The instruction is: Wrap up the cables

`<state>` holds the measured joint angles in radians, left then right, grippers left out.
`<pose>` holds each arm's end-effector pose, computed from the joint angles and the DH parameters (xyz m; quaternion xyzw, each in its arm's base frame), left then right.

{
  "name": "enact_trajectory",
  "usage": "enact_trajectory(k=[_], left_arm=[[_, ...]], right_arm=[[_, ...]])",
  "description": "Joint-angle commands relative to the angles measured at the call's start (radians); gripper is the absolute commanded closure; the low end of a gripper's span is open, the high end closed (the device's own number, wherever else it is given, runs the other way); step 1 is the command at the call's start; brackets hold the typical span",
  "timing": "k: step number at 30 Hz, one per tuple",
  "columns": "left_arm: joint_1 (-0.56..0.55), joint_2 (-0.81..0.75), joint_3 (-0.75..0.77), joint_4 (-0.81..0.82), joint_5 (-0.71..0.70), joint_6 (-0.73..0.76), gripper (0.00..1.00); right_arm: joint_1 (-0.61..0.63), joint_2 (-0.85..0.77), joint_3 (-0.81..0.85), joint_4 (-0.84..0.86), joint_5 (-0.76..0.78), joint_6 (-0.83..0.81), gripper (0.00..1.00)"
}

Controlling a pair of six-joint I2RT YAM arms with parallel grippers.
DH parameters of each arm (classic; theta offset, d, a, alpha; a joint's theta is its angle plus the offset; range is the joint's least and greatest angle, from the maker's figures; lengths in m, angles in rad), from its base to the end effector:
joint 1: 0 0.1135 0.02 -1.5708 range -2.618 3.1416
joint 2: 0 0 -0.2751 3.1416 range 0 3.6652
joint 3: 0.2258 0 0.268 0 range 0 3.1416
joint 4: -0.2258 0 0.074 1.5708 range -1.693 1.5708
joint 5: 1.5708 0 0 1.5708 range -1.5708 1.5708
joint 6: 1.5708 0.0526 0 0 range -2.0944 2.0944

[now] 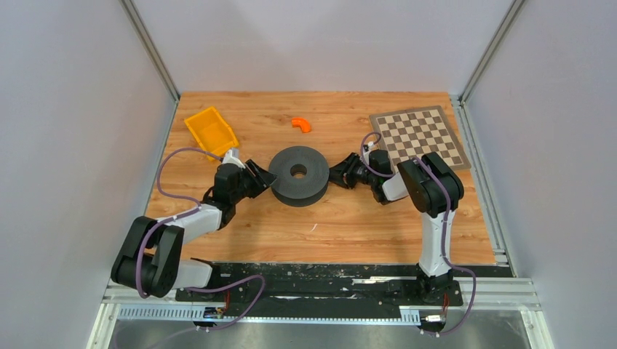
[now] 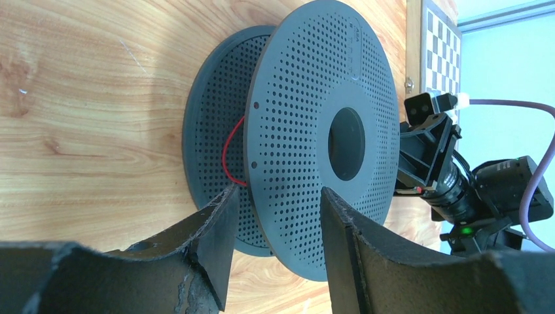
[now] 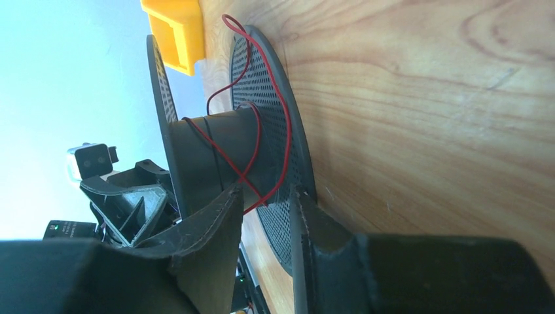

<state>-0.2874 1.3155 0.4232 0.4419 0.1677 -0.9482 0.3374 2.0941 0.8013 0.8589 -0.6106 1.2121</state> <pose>0.2607 -0.0862 0.1592 -0.2318 0.8130 -0.3645 0.3905 0.3610 0.1586 0.0679 0.1939 0.7966 0.5402 0.1897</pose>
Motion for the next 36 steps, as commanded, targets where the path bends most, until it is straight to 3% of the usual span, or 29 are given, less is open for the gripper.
enact_trajectory(k=[1, 10, 22, 29, 36], left_arm=[[0.003, 0.015, 0.039, 0.064, 0.003, 0.040, 0.44], [0.003, 0.036, 0.040, 0.079, 0.003, 0.042, 0.45], [0.002, 0.051, 0.032, 0.104, 0.006, 0.035, 0.45], [0.003, 0.060, 0.030, 0.118, 0.010, 0.029, 0.46], [0.004, 0.053, 0.031, 0.117, 0.013, 0.028, 0.46]], right_arm=[[0.005, 0.011, 0.015, 0.074, 0.017, 0.035, 0.69], [0.014, 0.009, 0.013, 0.068, 0.041, 0.058, 0.75], [0.040, 0.011, 0.026, 0.029, 0.068, 0.065, 0.74], [0.044, -0.001, 0.012, 0.025, 0.081, 0.067, 0.81], [0.048, -0.021, 0.004, 0.000, 0.097, 0.064, 0.70]])
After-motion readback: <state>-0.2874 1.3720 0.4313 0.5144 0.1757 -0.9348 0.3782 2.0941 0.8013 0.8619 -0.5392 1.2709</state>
